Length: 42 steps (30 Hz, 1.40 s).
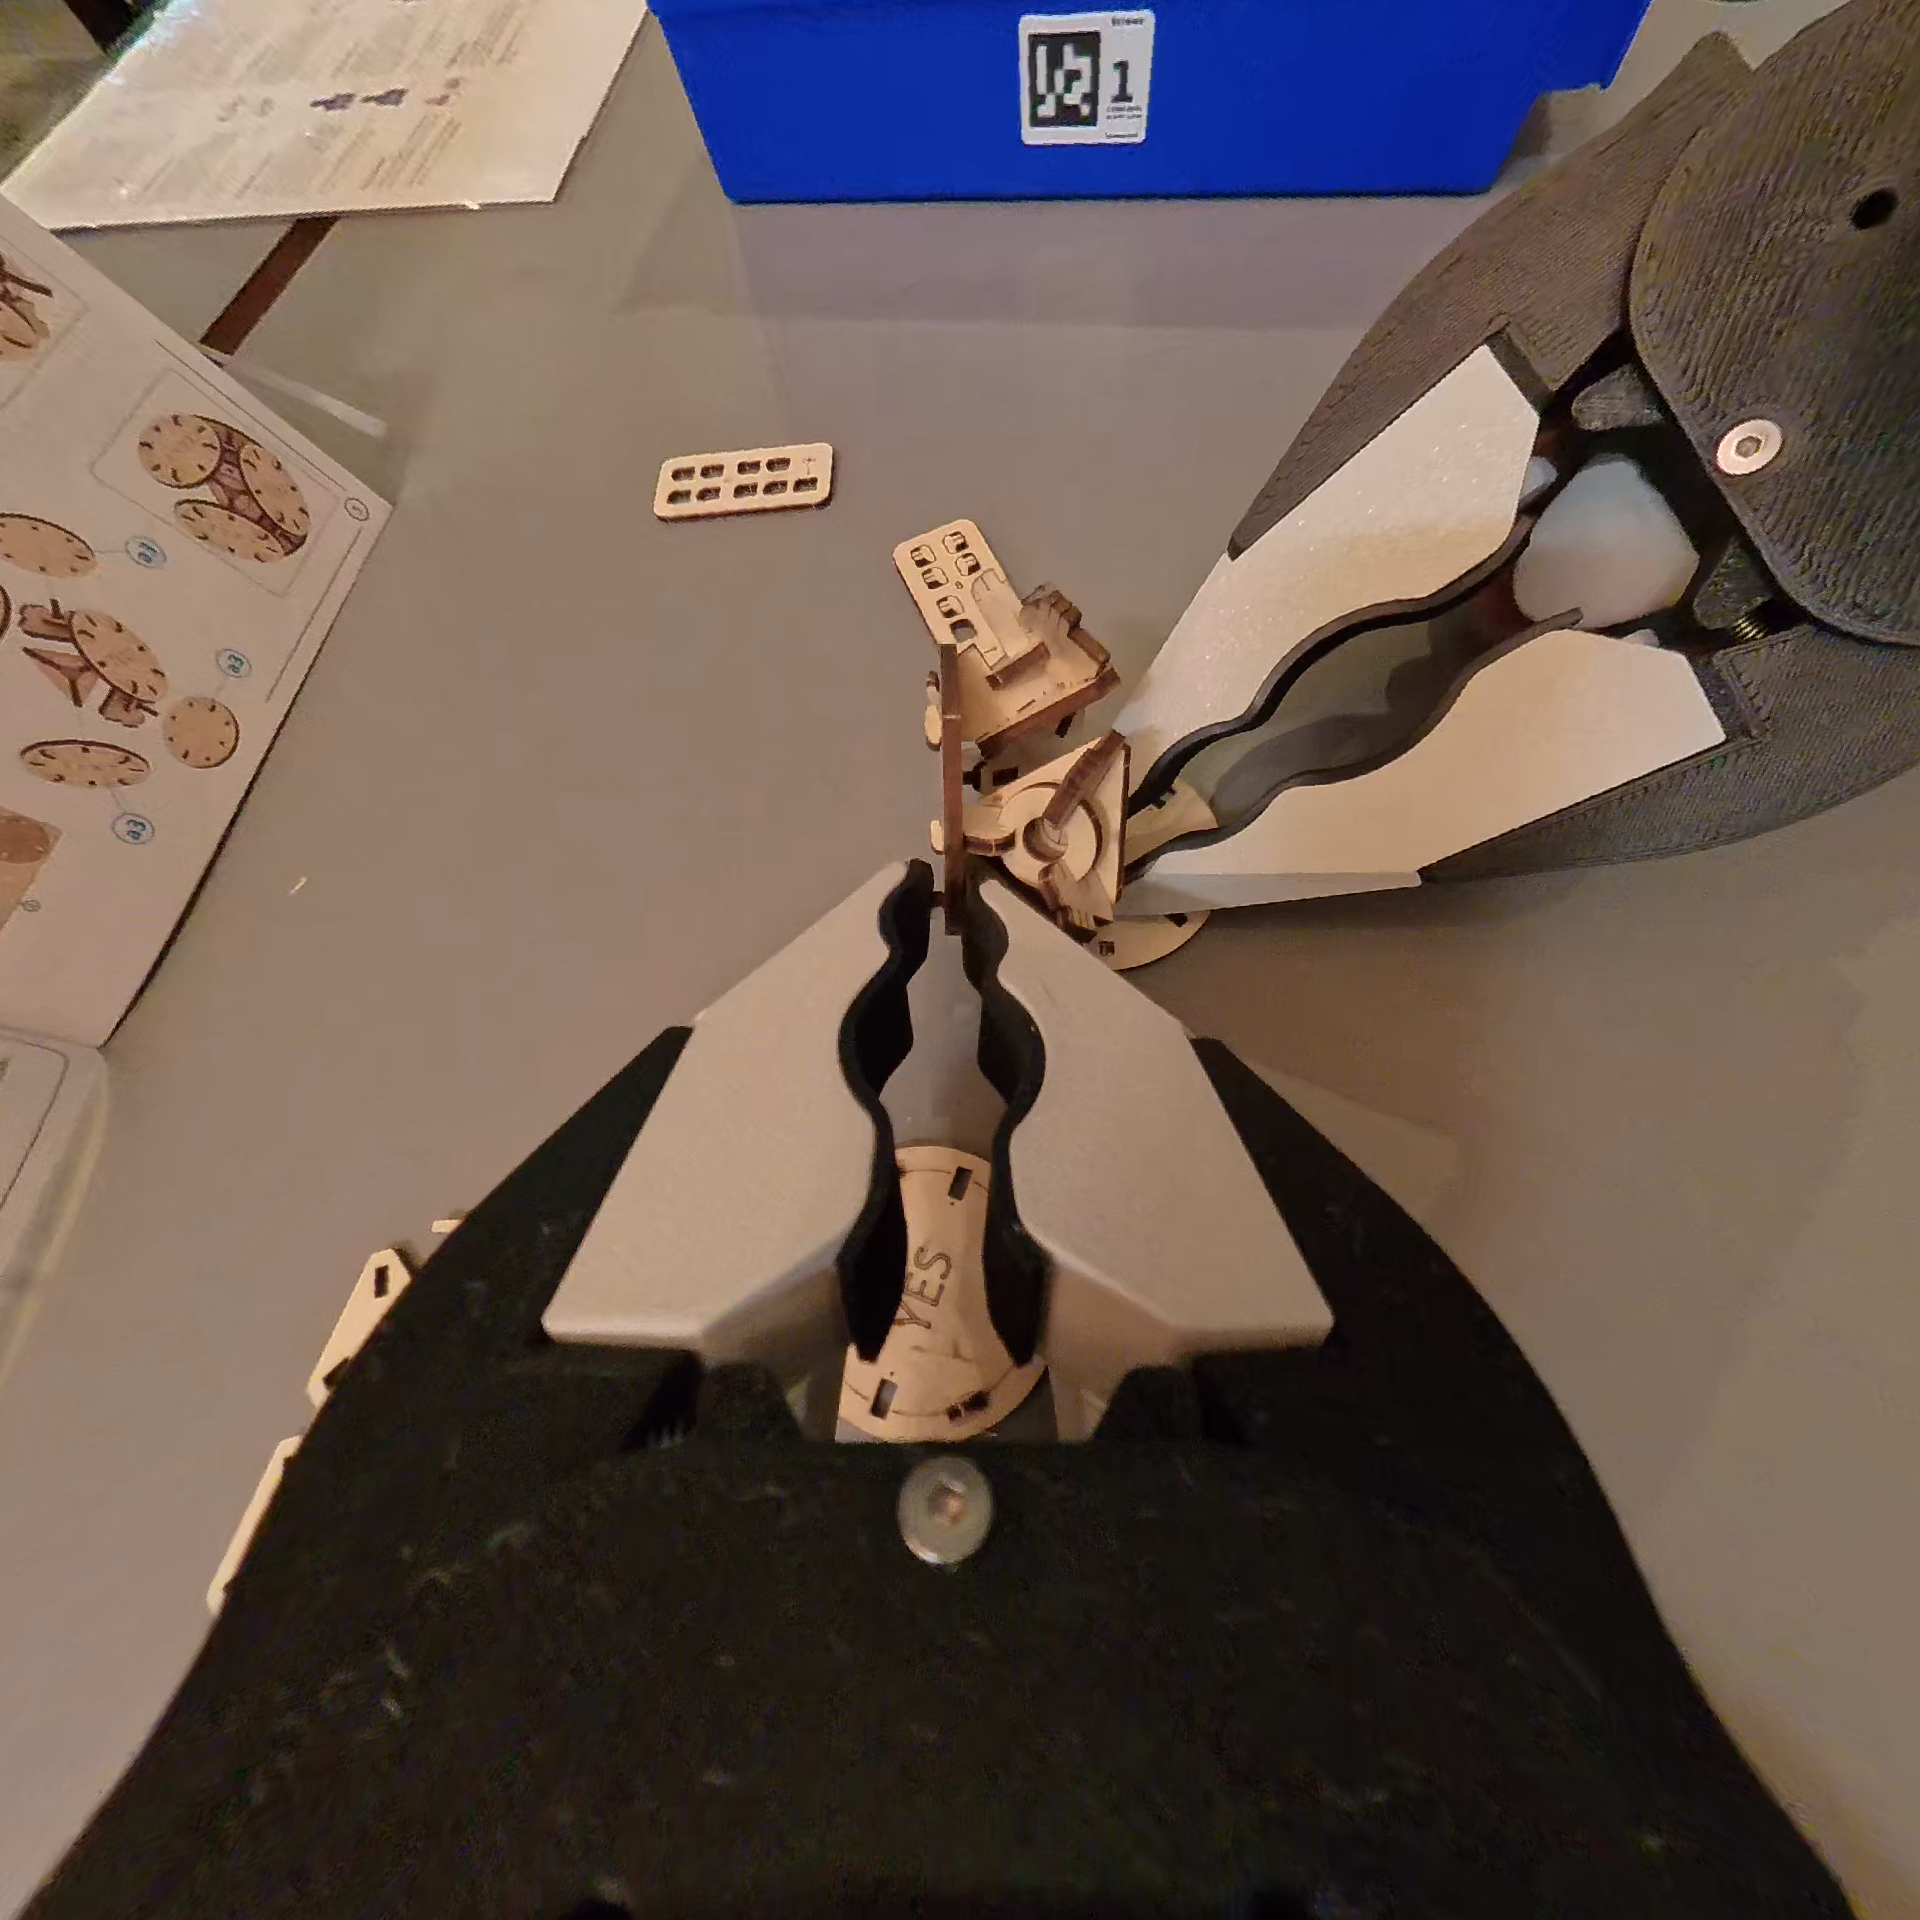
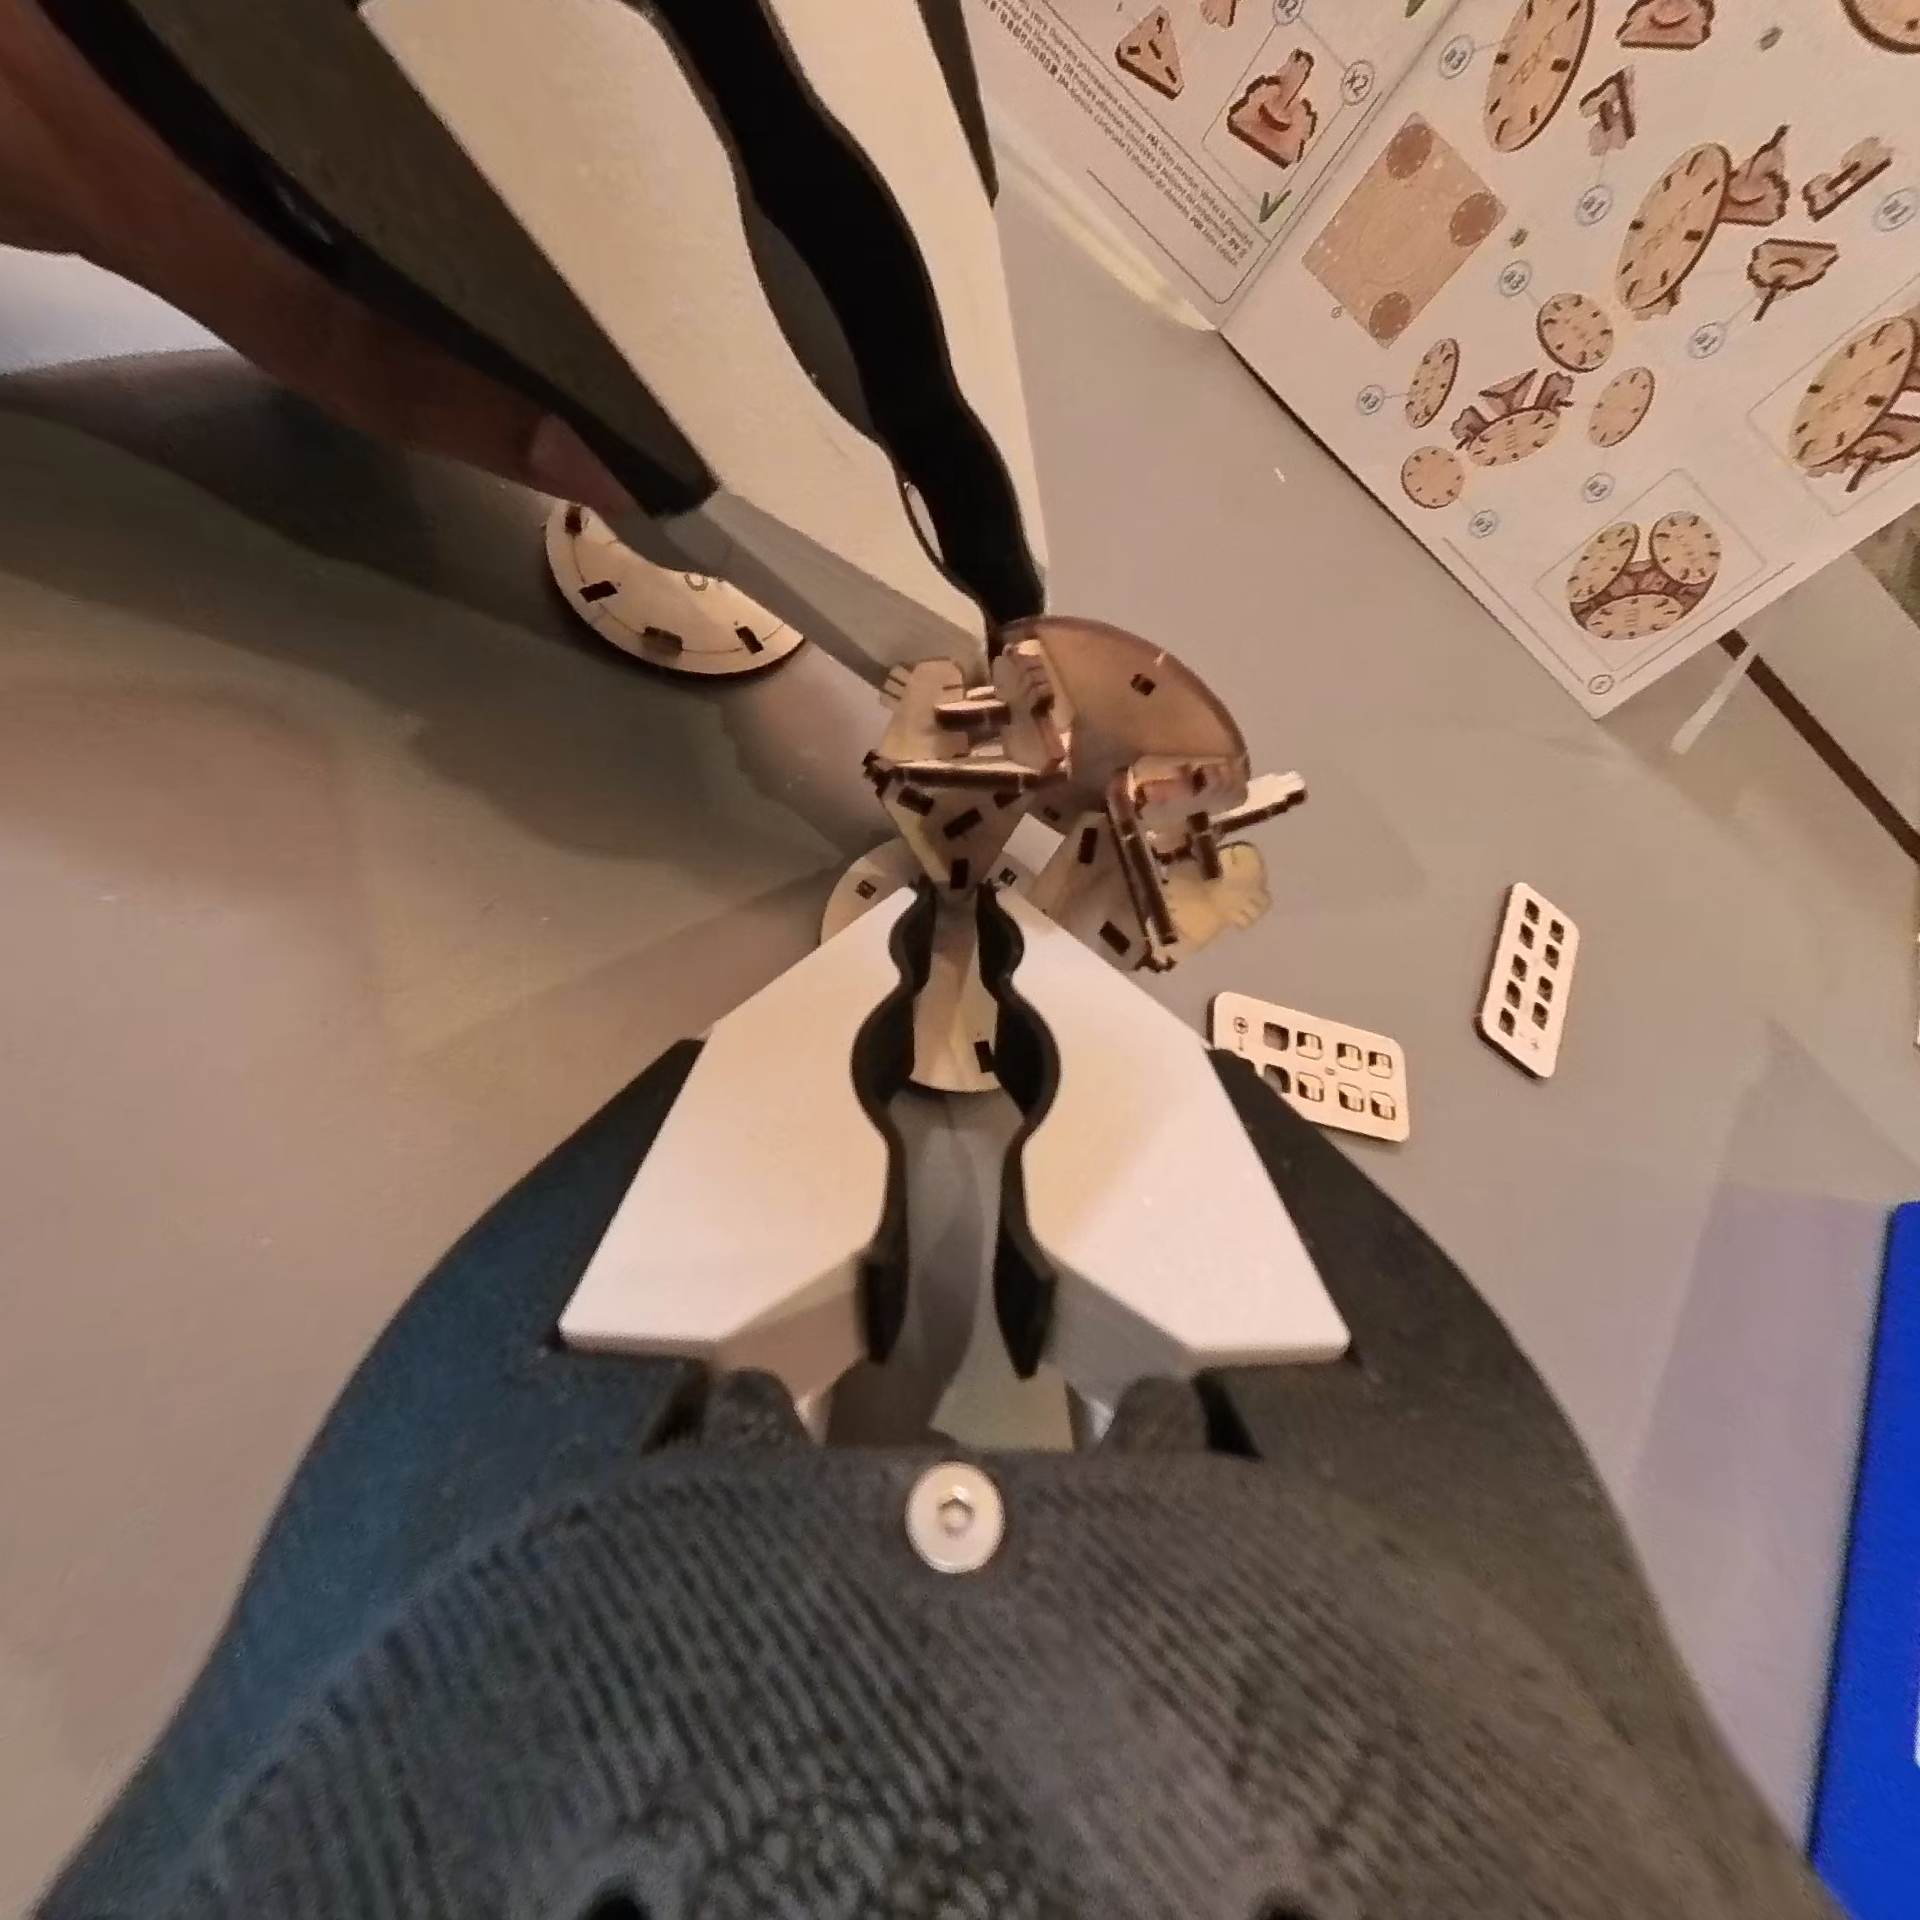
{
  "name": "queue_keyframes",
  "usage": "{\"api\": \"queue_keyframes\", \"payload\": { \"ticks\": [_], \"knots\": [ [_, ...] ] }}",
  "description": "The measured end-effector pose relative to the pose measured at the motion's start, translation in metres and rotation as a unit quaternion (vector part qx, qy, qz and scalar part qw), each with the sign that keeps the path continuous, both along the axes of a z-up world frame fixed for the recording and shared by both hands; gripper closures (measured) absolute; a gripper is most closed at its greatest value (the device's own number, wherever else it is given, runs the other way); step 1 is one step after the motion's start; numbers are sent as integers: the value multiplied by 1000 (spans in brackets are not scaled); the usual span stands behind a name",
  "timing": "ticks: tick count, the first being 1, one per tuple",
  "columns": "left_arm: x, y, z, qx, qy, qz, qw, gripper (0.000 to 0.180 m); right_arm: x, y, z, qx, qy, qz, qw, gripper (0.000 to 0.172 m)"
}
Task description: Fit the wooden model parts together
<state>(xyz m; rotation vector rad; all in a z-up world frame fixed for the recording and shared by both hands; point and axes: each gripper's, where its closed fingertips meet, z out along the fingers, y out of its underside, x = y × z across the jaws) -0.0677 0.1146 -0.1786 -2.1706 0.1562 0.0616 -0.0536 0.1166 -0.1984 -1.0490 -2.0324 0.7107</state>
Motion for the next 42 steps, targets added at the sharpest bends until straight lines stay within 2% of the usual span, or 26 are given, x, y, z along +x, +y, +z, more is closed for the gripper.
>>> {"api": "queue_keyframes", "payload": {
  "ticks": [5, 11, 15, 18, 25, 42],
  "knots": [
    [0, 0, 0, -1, 16, -3, 1000, 179, 0, 0, 0, 1, 1, 0, 1000, 165],
    [0, 0, 0, -2, 29, -5, 1000, 178, 5, 0, 11, -7, 32, 14, 999, 151],
    [-1, 0, -1, -4, 35, -4, 999, 178, 13, 13, 20, -14, 62, 9, 998, 155],
    [-1, 0, -1, -6, 40, -5, 999, 178, 15, 27, 30, -55, 78, -8, 995, 156],
    [0, 0, -1, -7, 48, -6, 999, 178, 7, 36, 16, -165, -15, -23, 986, 143],
    [2, 1, 0, -14, 63, -7, 998, 178, -3, 25, 5, -243, -102, 10, 964, 152]
  ]
}}
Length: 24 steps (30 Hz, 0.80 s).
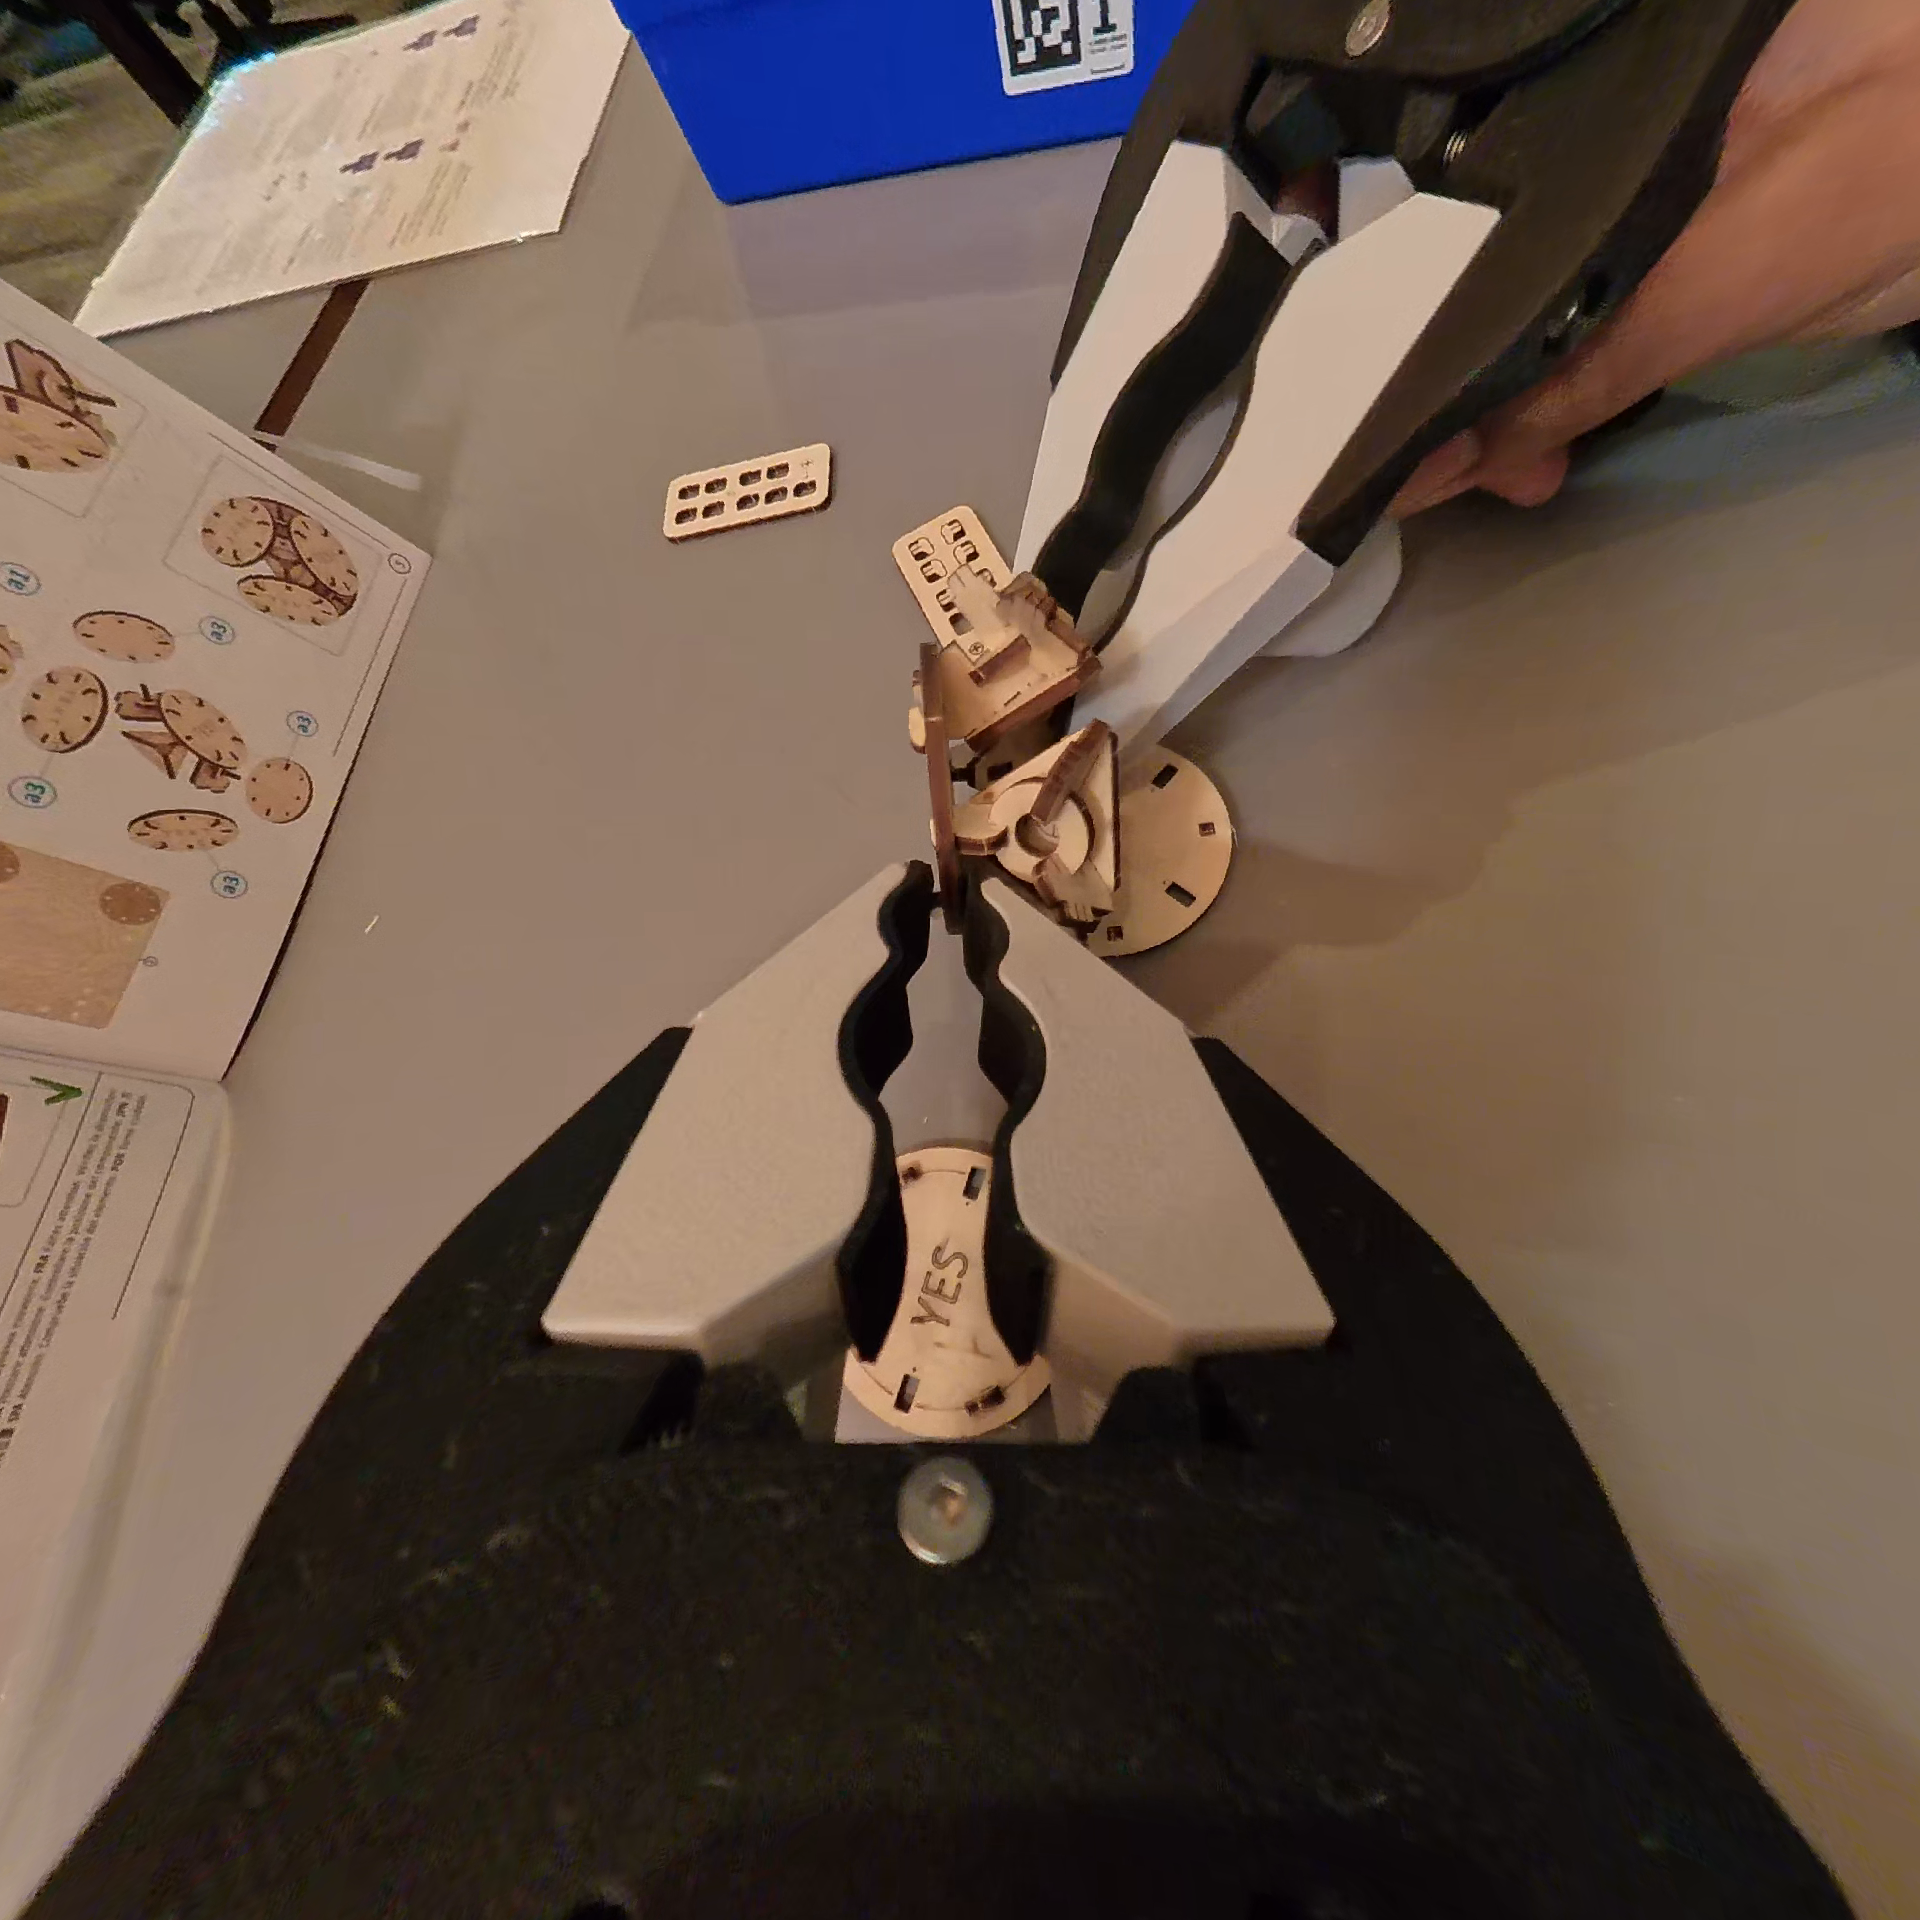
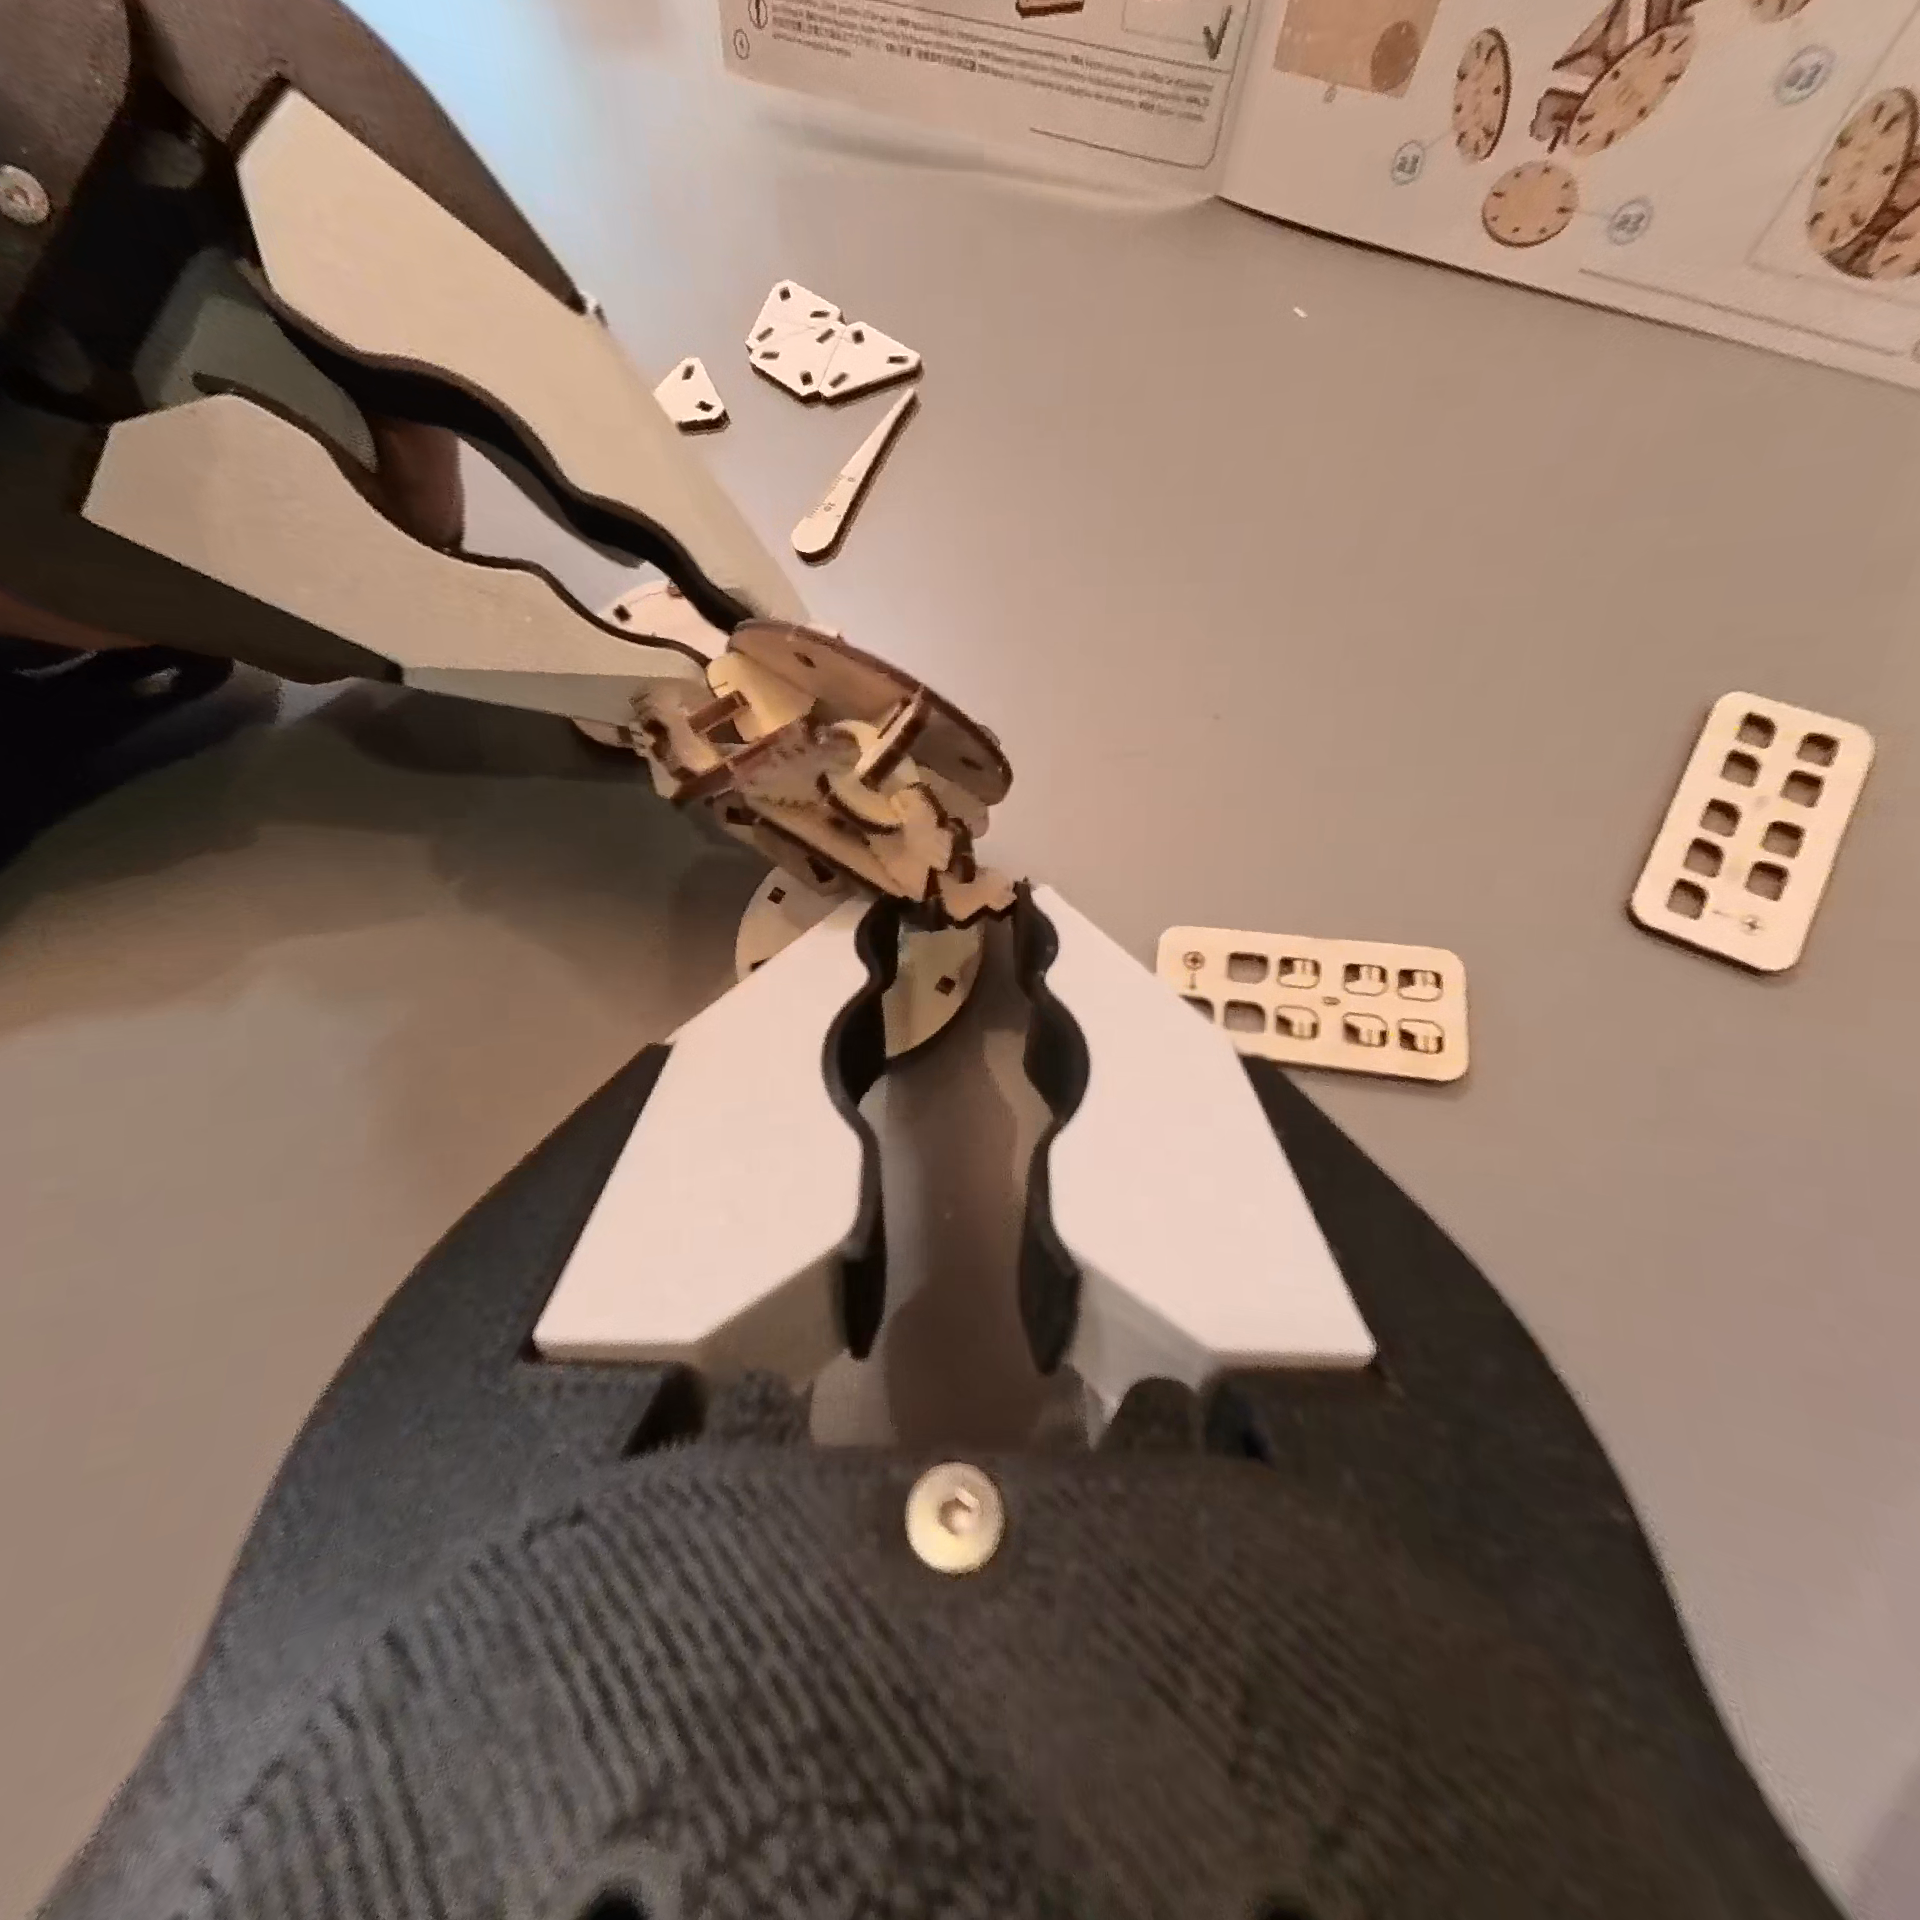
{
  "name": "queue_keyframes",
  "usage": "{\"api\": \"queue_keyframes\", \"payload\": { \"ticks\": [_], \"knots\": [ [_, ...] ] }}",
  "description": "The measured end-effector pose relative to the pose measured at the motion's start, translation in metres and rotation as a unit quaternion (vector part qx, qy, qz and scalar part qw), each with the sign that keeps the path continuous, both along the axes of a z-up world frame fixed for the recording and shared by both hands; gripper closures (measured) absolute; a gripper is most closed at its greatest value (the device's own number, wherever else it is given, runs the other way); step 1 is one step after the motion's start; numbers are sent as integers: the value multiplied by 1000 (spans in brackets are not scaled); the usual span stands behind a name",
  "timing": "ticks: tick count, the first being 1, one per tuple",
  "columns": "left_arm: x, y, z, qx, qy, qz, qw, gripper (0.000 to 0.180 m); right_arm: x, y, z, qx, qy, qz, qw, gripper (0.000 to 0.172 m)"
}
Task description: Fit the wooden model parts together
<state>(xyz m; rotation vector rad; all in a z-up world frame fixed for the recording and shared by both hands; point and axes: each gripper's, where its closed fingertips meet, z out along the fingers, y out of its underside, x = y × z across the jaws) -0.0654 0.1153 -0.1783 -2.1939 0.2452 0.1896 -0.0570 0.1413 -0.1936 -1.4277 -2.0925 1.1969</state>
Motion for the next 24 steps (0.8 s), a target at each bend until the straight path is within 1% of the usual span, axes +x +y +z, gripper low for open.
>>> {"api": "queue_keyframes", "payload": {
  "ticks": [8, 15, 22, 24],
  "knots": [
    [0, 0, 0, 0, -3, 1, 1000, 178, 2, -3, -3, -110, -70, 3, 991, 156],
    [0, 0, 0, -3, -1, 1, 1000, 178, 2, -3, -3, -109, -70, -2, 992, 156],
    [0, 0, 0, -5, 0, 1, 1000, 178, 1, -3, -6, -73, -62, 6, 995, 155],
    [0, -1, -2, -9, -4, -1, 1000, 178, 2, -2, -8, -71, -66, 6, 995, 149]
  ]
}}
